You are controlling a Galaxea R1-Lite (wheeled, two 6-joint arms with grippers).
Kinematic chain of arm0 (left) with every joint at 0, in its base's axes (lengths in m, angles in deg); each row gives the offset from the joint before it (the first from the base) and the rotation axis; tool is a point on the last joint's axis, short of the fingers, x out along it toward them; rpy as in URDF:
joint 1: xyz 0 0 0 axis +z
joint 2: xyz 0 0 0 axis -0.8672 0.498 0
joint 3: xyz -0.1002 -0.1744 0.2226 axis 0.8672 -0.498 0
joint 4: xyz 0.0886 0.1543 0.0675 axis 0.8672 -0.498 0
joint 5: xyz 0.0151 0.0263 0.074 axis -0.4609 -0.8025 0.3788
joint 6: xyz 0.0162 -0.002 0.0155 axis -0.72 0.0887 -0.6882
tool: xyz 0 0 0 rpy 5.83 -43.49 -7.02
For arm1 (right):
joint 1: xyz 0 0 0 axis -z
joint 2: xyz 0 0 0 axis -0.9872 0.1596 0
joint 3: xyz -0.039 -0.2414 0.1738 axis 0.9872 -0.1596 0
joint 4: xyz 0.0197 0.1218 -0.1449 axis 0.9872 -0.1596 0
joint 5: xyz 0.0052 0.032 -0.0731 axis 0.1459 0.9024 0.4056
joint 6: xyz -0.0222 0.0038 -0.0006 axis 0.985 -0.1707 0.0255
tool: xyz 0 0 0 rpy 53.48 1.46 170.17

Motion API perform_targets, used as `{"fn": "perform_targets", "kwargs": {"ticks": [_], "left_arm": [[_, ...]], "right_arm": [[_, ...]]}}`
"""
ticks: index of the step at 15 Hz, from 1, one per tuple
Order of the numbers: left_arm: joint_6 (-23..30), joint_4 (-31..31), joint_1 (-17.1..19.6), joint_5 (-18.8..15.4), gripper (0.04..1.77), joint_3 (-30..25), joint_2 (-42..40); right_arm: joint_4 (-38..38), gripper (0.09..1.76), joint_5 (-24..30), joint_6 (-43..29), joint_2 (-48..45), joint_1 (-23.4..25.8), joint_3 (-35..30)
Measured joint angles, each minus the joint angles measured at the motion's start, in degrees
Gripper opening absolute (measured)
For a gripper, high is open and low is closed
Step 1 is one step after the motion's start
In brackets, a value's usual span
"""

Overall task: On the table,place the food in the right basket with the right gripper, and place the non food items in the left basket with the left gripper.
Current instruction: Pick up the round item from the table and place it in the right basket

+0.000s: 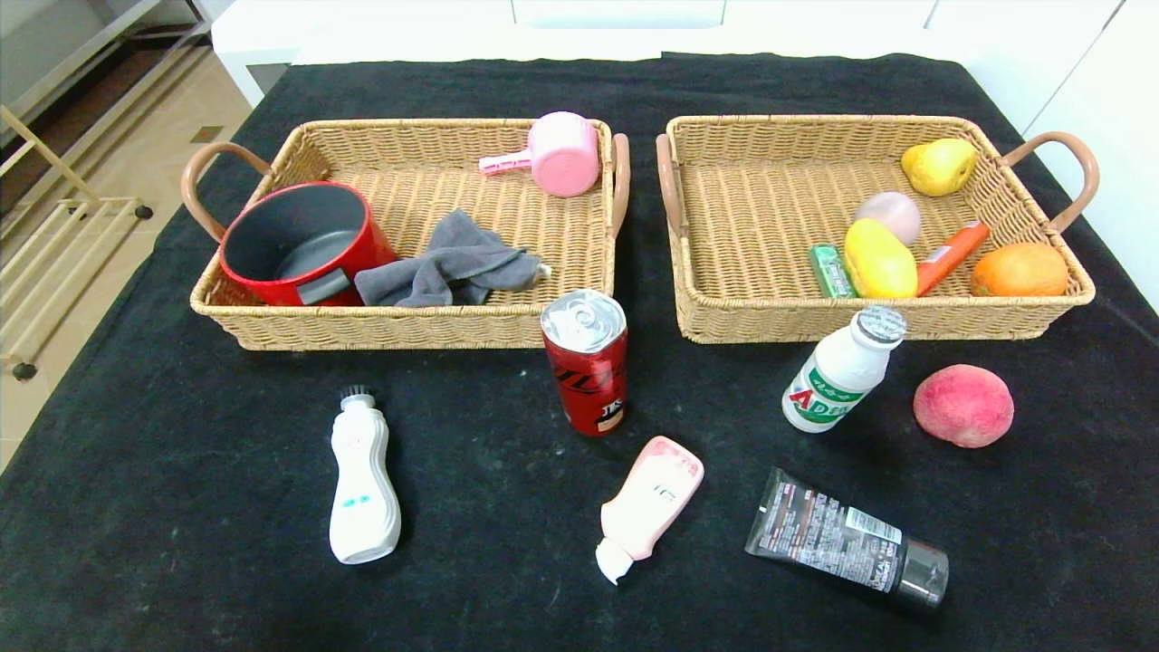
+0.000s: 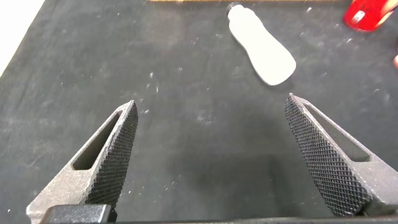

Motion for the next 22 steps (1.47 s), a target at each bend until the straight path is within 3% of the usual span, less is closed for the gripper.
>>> {"fn": "perform_targets", "kwargs": {"ticks": [4, 10, 13, 17, 19, 22], "left_arm": [[0.9, -0.7, 0.0, -9.8, 1.72, 6.6, 3.2], [0.5, 0.1, -0.4, -23.2, 1.72, 15.4, 18.4], [0.6, 1.4, -4.5, -24.9, 1.72, 20.3, 28.7], [0.6, 2.1, -14.5, -25.2, 1.72, 27.9, 41.1], [0.4, 3.2, -17.8, -25.1, 1.72, 30.7, 46.7], [0.3, 10.7, -21.1, -24.5, 1.72, 32.5, 54.3]], "right_arm": [[0.3, 1.71, 5.8, -1.3, 5.8, -0.3, 7.7], [2.6, 1.71, 10.0, -1.0, 21.9, -5.4, 16.4], [4.3, 1.71, 10.0, -0.9, 31.0, -9.8, 21.6], [9.1, 1.71, 9.4, -1.0, 42.6, -15.5, 25.7], [10.2, 1.71, 7.1, -1.0, 47.5, -18.8, 27.2], [10.6, 1.71, 0.5, -1.1, 53.6, -25.9, 30.4]]}}
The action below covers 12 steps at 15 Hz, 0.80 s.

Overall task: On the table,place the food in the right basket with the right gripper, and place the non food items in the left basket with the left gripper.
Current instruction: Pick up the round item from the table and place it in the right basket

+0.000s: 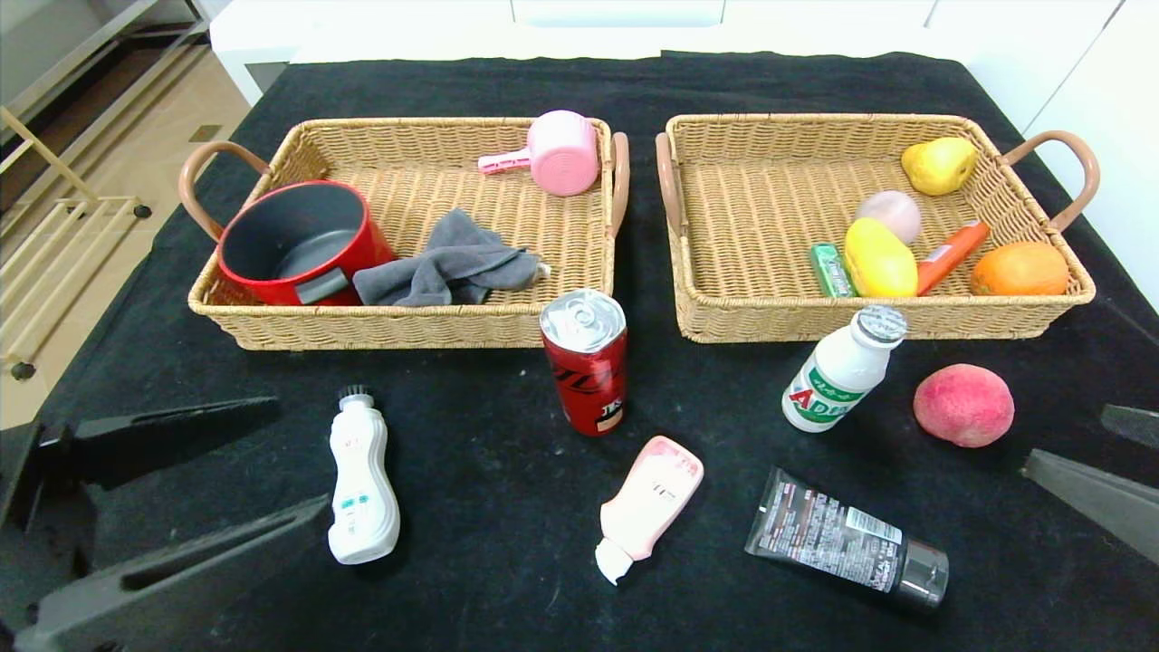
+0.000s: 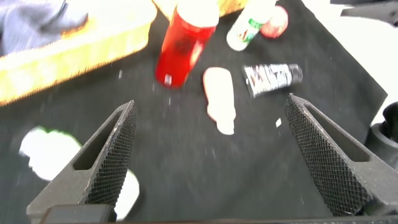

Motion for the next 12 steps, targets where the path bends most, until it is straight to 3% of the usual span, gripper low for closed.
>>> {"fn": "perform_targets", "kwargs": {"ticks": [4, 12], "left_arm": [[-0.6, 1.7, -1.0, 1.6, 1.72, 2.4, 6.8], [-1.4, 1.7, -1.1, 1.6, 1.72, 2.0, 9.1]], "right_arm": [[2.5, 1.71, -2.5, 0.0, 5.9, -3.6, 2.4], [2.6, 1.71, -4.6, 0.0, 6.4, -3.9, 1.2]]}}
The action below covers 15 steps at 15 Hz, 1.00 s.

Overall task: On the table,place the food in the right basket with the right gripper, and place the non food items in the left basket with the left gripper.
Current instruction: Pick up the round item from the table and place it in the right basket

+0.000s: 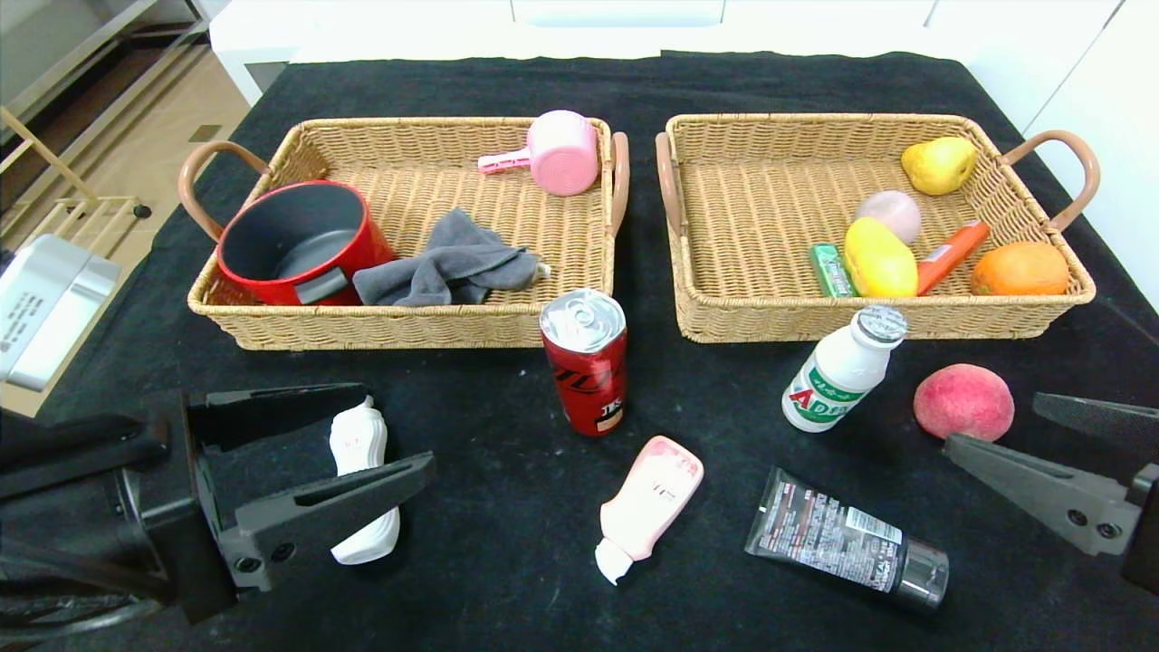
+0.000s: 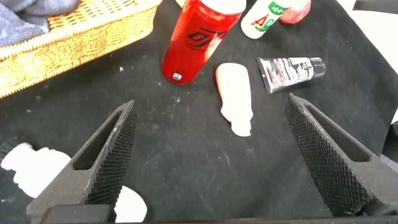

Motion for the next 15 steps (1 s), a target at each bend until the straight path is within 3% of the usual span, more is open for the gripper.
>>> {"fn": "perform_targets", "kwargs": {"ticks": [6, 9, 15], "left_arm": [[-0.2, 0.0, -0.1, 0.0, 1.72, 0.2, -0.5], [-0.2, 0.4, -0.1, 0.0, 1.72, 0.2, -0.6], [-0.4, 0.5, 0.0, 0.0, 1.72, 0.1, -0.8]], "right_arm": [[-0.5, 1.71, 0.1, 0.0, -1.5, 0.4, 0.0], [-2.1, 1.71, -3.4, 0.3, -1.5, 1.0, 1.3], [-17.8, 1.71, -12.7, -0.7, 0.7, 3.1, 11.6]]}}
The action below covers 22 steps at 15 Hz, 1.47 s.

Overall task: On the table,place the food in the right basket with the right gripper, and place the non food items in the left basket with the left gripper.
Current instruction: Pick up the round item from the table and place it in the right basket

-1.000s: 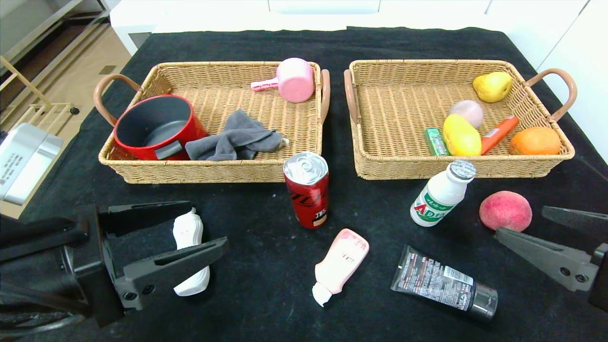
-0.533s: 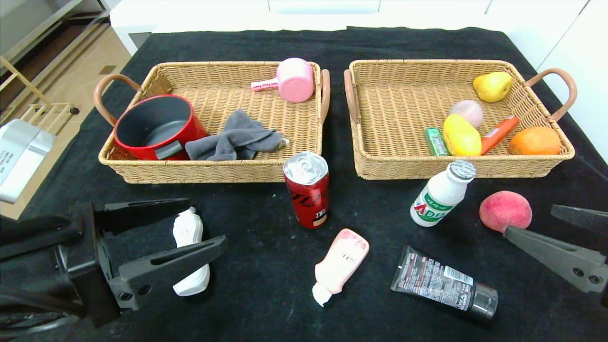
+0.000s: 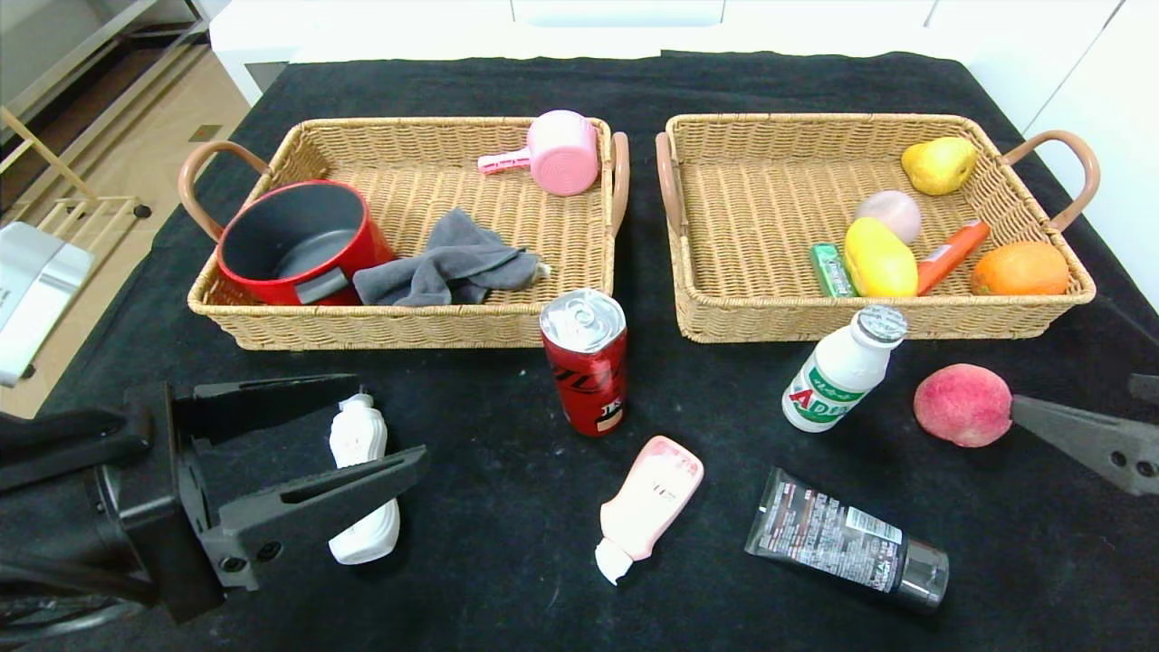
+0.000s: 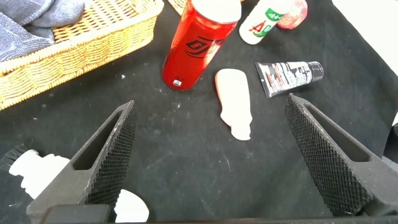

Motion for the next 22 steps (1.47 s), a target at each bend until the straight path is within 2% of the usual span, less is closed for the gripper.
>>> {"fn": "perform_targets", "kwargs": {"ticks": [2, 6, 15, 22], "left_arm": [[0.0, 0.0, 0.0, 0.0, 1.72, 0.0, -0.1], [0.0, 0.0, 0.0, 0.0, 1.72, -0.1, -0.1], [-0.1, 0.2, 0.0, 0.0, 1.72, -0.4, 0.1], [-0.1, 0.3, 0.2, 0.0, 1.72, -0.4, 0.3]], "right_arm": [[-5.6, 1.71, -3.1, -2.7, 2.5, 2.0, 3.7], [-15.8, 1.71, -3.8, -8.6, 8.6, 7.3, 10.8], [-16.9, 1.71, -2.6, -20.5, 20.4, 8.7, 19.2], [-14.2, 1.71, 3.0, -21.6, 26.1, 13.6, 19.0]]}}
